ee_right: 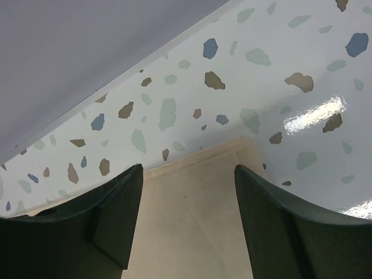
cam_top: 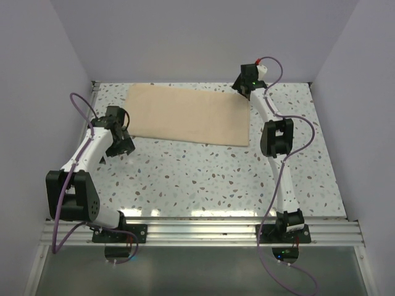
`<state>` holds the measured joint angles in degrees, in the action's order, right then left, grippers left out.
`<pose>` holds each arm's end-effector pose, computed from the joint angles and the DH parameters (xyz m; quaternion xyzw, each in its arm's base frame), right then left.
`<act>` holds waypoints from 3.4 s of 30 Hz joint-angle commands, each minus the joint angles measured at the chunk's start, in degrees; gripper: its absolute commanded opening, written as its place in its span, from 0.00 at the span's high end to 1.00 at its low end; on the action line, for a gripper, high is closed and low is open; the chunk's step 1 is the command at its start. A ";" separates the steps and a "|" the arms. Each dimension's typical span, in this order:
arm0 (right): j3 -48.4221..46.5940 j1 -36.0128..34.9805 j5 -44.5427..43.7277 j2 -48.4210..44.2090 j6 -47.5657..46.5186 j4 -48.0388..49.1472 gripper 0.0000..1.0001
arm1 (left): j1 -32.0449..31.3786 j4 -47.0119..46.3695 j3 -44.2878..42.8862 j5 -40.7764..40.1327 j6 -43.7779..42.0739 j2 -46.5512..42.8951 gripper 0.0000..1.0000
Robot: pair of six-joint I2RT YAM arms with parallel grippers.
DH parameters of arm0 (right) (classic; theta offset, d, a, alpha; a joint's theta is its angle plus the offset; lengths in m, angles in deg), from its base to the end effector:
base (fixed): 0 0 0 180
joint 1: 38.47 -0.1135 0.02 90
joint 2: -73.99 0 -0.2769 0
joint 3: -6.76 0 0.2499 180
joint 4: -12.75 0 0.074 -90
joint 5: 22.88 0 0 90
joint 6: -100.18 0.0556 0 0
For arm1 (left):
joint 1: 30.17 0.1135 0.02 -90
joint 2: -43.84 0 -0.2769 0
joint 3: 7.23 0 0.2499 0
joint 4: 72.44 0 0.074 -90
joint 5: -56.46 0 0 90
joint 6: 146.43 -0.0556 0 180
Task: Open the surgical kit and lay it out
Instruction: Open the surgical kit at the center of the board.
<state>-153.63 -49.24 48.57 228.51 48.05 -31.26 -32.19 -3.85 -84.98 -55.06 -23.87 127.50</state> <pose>0.6106 0.0981 0.1799 0.2765 0.8464 0.0456 0.4530 0.2721 0.0108 0.2418 -0.2807 0.9324 0.1373 0.1815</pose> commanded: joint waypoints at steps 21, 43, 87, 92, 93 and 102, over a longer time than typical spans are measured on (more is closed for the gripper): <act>2.35 0.22 -2.81 1.75 0.81 0.49 0.36 | -0.26 1.38 -0.04 -2.30 0.49 -0.78 0.01; 9.04 0.83 -4.57 -2.29 0.72 -0.83 0.44 | -0.26 1.02 0.31 -2.83 0.14 -0.16 0.01; 23.78 -9.62 11.25 -28.03 -2.62 -1.88 1.00 | -0.26 -4.51 0.66 1.12 -2.58 -2.97 0.00; 29.16 -11.64 12.92 -29.89 -1.57 -3.55 1.00 | -0.26 -5.83 1.63 2.36 -3.55 -3.32 0.00; 30.21 -11.56 14.05 -29.54 -2.53 -3.47 1.00 | -0.26 -5.83 1.63 2.62 -3.73 -3.50 0.00; 37.70 -17.00 20.47 -33.82 -9.66 -3.51 1.00 | -0.26 -6.97 3.47 2.97 -5.40 -5.17 0.00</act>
<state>-123.71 -62.83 65.56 202.19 40.81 -37.90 -32.19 -8.86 -82.27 -52.48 -27.80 123.89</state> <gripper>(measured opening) 0.010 0.994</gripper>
